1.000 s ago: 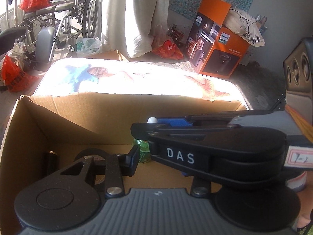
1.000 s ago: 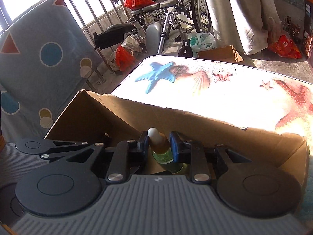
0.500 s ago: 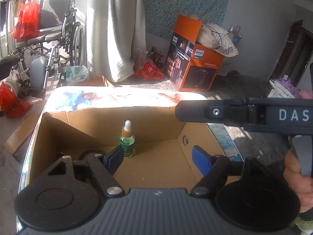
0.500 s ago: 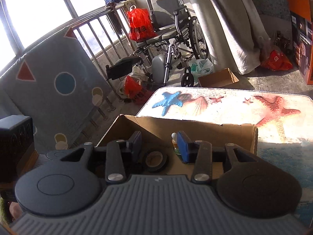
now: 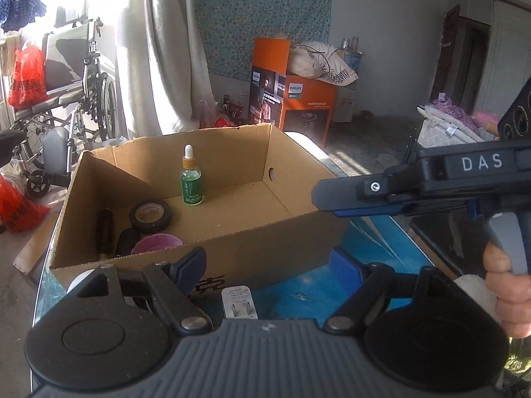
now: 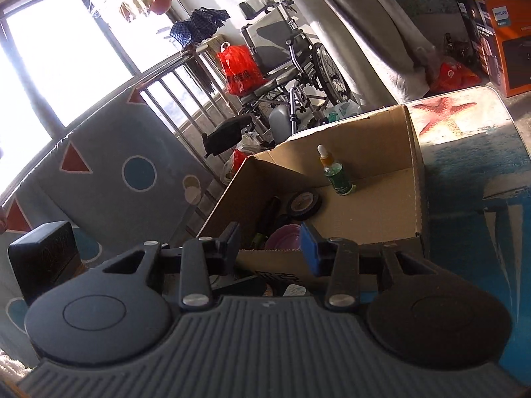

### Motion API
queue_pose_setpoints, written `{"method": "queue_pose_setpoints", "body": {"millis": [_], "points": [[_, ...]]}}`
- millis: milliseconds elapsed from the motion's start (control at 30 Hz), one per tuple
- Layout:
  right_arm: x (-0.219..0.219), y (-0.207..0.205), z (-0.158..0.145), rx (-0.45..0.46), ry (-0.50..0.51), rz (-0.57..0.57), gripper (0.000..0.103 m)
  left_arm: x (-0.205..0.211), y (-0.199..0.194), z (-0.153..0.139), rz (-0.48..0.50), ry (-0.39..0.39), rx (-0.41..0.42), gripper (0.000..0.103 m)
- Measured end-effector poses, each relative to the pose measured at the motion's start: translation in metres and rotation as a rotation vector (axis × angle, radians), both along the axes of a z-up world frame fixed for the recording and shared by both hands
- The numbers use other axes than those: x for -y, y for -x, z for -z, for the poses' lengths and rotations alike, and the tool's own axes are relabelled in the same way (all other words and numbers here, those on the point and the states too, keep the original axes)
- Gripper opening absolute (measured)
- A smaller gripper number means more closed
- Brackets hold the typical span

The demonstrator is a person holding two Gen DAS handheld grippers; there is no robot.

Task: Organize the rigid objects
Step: 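Raise the right tool out of the box and move to the white charger, then lower the right tool onto the white charger and close on it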

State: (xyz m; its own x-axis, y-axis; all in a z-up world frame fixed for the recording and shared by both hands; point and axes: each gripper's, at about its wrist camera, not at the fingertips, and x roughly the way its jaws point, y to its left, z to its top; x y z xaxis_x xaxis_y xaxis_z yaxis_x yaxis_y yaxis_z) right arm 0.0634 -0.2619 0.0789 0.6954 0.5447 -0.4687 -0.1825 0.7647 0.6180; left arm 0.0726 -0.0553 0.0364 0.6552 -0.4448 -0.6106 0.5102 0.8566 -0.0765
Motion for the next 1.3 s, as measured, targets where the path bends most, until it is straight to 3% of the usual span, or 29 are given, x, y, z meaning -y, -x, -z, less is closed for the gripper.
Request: {"method": "queue_pose_setpoints", "body": {"millis": [200,467,767,1067,1167,1300], "points": [[-0.020,-0.004,0.073,-0.142,-0.093,0.052,0.026,0.021,-0.003,0.032,-0.018,-0.131,-0.013,0.064],[-0.038,-0.020,0.116,-0.240,-0.116,0.013,0.025,0.022,-0.023,0.049,-0.053,-0.180,-0.079,0.055],[-0.044,-0.036,0.123,-0.251,-0.104,0.001,0.023,0.021,-0.027,0.055,-0.056,-0.143,-0.139,0.053],[-0.023,-0.022,0.118,-0.257,-0.082,0.051,0.024,0.039,-0.015,0.051,0.023,-0.093,-0.125,0.051],[-0.016,-0.016,0.119,-0.265,-0.095,0.068,0.023,0.042,-0.015,0.055,0.055,-0.062,-0.155,0.045],[-0.015,-0.014,0.124,-0.278,-0.102,0.076,0.024,0.047,-0.012,0.062,0.049,-0.089,-0.152,0.045]]}}
